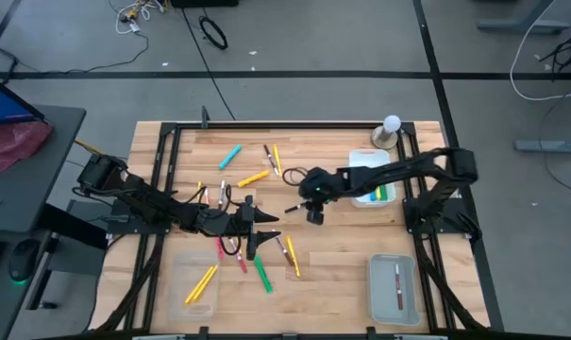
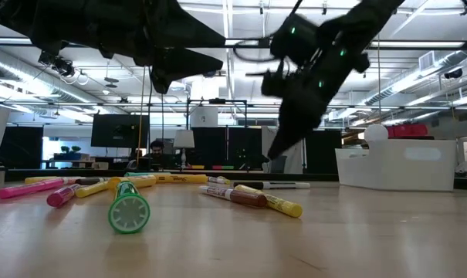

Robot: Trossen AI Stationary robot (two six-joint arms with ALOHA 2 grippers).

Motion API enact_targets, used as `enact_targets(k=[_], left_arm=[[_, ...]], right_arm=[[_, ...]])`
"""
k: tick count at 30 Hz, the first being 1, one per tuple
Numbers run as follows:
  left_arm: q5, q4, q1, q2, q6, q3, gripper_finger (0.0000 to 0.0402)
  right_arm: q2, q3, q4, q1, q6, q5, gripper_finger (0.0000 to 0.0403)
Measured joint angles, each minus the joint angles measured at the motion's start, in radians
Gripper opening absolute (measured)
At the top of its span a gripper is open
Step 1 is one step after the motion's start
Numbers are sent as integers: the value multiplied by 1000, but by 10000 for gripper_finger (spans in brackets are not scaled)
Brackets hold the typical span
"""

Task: Pick & Place Markers
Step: Put the black marker into the gray bin

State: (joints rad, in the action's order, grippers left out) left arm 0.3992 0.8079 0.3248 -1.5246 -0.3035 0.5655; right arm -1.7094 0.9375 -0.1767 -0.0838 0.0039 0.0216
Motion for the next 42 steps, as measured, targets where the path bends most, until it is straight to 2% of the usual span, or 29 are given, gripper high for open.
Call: enact_targets(k=[5, 9, 12, 19, 21, 26, 31, 38, 42], left_arm=[[0, -26, 0, 0, 0, 0, 211], [0, -32, 0, 0, 0, 0, 211], [0, -38, 0, 0, 0, 0, 211], [0, -44, 0, 0, -7, 0, 211], [0, -45, 0, 0, -26, 0, 211], [6, -44, 9, 0, -26, 0, 211], [33, -45, 33, 0, -25, 0, 211], [73, -46, 62, 0, 1, 0, 211], [79, -47, 69, 0, 4, 0, 211]], right_arm=[[-104, 0, 48, -14, -207, -2, 218], [-144, 3, 69, -14, -268, -11, 213], [-154, 4, 55, -13, -264, -15, 173], [-155, -4, 27, -8, -177, -26, 25], [-155, -9, 28, 4, -124, -10, 16], [-123, -15, 32, 72, 173, 117, 35], [23, -16, -41, 198, 511, 162, 13], [257, -16, -122, 478, 1013, 171, 11], [352, -16, -230, 654, 1299, 170, 11]])
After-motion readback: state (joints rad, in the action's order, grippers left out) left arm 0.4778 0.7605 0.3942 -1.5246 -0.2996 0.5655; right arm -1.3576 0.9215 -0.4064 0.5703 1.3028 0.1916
